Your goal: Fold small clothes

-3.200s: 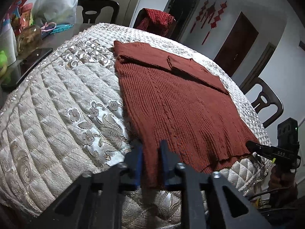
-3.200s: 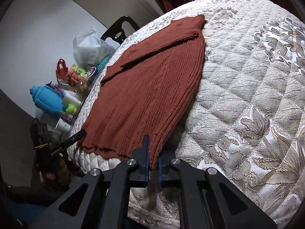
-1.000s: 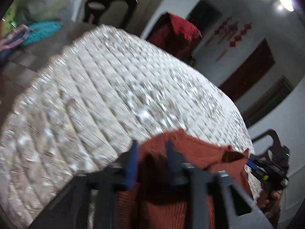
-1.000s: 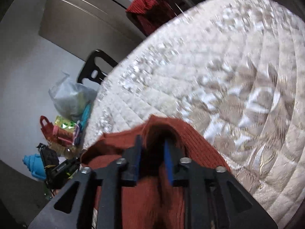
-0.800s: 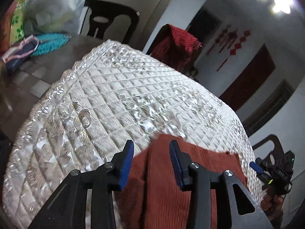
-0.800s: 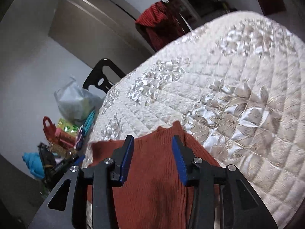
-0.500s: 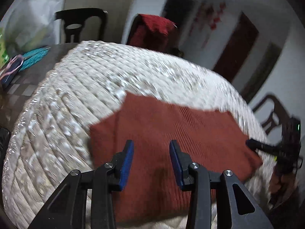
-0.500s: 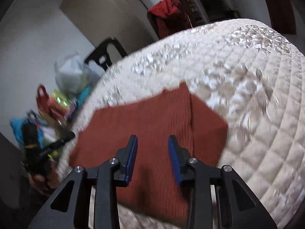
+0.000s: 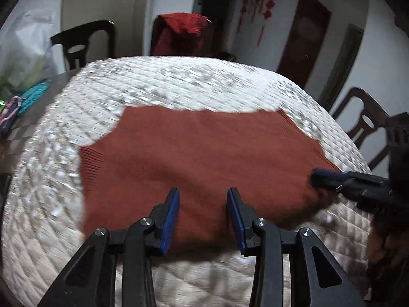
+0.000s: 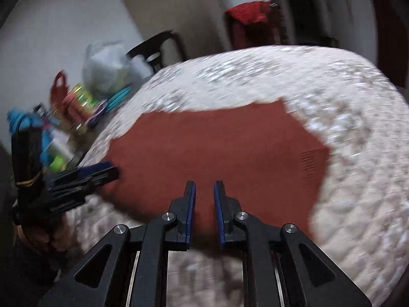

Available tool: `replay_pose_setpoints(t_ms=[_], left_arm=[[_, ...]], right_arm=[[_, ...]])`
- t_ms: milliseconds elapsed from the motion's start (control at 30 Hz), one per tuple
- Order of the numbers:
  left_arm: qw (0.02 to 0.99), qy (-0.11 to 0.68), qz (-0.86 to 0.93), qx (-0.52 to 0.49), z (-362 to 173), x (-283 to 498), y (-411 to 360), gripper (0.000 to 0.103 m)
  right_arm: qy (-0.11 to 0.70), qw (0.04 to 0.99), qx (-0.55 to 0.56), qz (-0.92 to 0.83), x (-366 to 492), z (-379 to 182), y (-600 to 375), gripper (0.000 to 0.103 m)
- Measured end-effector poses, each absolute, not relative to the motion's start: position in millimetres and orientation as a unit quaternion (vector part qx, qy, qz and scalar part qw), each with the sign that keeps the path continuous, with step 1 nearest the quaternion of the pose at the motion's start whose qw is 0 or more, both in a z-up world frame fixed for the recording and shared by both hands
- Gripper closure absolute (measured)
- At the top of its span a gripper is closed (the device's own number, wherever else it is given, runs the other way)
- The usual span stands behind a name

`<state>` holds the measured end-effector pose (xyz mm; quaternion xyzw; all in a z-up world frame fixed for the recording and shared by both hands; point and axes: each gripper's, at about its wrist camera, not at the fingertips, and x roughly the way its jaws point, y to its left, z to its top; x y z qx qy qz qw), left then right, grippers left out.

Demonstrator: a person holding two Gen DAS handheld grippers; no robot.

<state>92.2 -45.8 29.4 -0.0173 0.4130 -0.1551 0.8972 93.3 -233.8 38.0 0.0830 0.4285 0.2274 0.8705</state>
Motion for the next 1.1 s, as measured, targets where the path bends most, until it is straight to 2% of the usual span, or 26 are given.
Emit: replay_pose_setpoints(t_ms=[133, 300, 633, 1100], left_arm=[[0.899, 0.412, -0.149, 0.011, 13, 91, -60, 0.06], [0.9, 0.412, -0.138, 0.013, 18, 87, -61, 0.06], [0.904, 0.408, -0.129, 0.015, 18, 83, -59, 0.06], [0.911, 0.407, -0.065, 0.0, 19, 90, -23, 0.06]], right_arm=[[0.443, 0.865, 0.057, 0.226, 93, 21, -226, 0.088], [0.433, 0.876, 0.059, 0.204, 88, 29, -239, 0.088], [0.427, 0.884, 0.109, 0.156, 82, 25, -289, 0.089], [0.417, 0.893, 0.109, 0.128, 84, 32, -300, 0.088]])
